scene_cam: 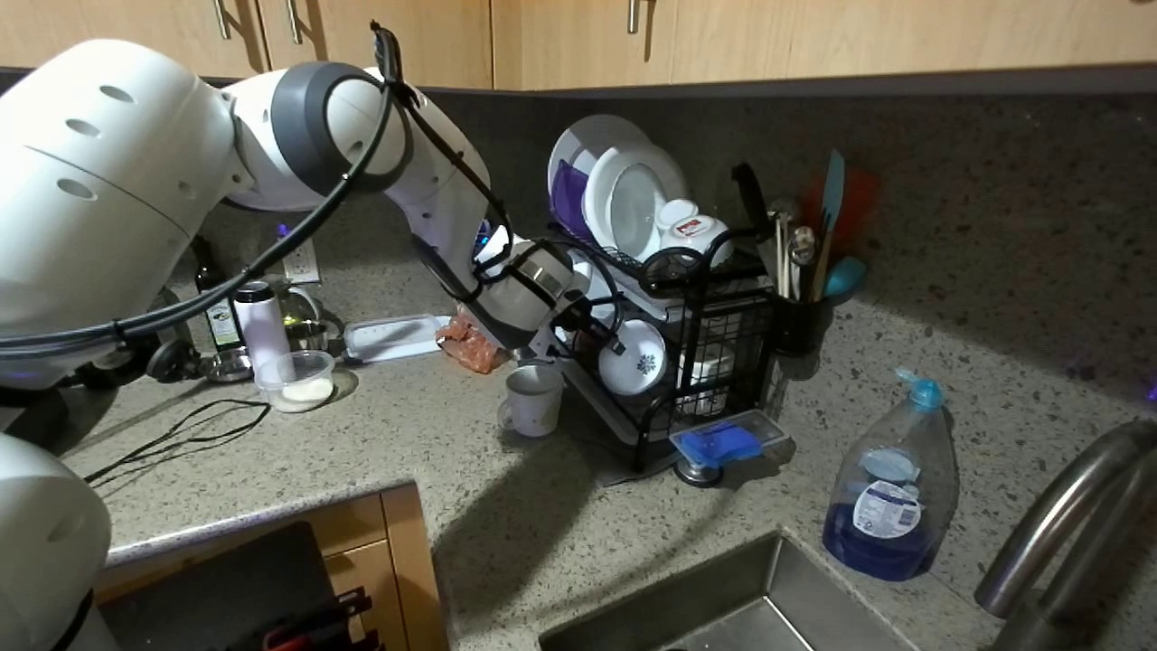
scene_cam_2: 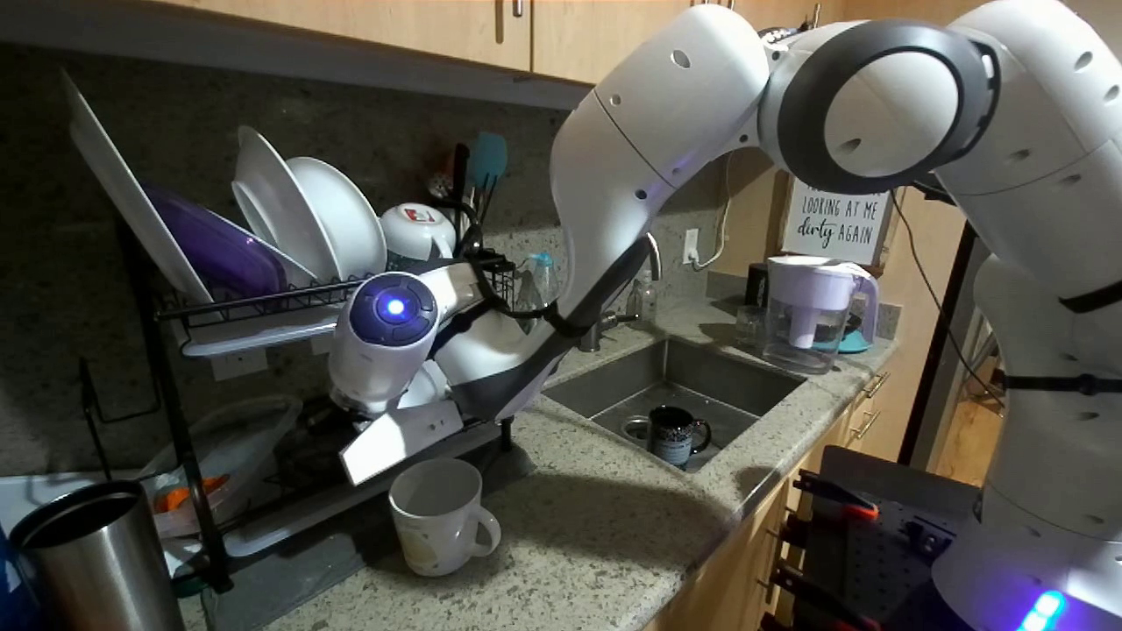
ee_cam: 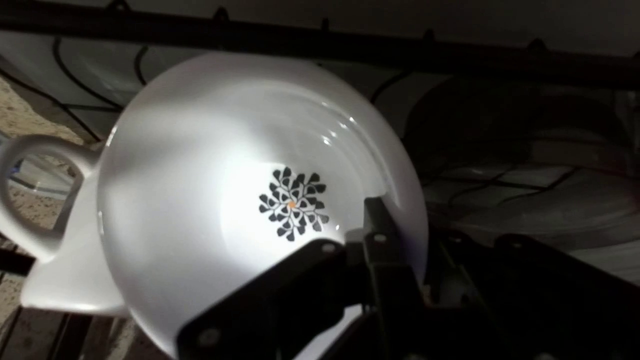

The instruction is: Put the white bowl on the bottom shelf of the dish rack

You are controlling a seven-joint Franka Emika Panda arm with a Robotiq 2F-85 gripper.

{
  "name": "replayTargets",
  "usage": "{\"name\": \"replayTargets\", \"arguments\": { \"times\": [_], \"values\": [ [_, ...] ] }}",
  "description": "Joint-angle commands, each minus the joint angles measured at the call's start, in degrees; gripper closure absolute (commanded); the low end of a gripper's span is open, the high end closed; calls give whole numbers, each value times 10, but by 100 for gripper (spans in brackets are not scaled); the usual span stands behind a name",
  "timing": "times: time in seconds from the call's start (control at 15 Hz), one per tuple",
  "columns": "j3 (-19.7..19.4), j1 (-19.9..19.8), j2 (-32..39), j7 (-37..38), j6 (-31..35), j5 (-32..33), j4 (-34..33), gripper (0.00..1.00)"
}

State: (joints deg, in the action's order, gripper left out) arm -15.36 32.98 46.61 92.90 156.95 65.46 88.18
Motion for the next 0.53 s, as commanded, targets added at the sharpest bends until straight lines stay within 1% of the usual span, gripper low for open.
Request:
{"name": "replayTargets", "arguments": {
  "times": [0.0,0.07,0.2,0.27,0.47],
  "values": [
    [-5,8,-14,21,7,8,16,66],
    [-5,9,-15,22,8,8,18,60],
    [-6,12,-16,24,8,10,20,56],
    [-7,13,-17,25,9,11,21,58],
    [-9,18,-24,29,9,15,28,53]
  ]
}}
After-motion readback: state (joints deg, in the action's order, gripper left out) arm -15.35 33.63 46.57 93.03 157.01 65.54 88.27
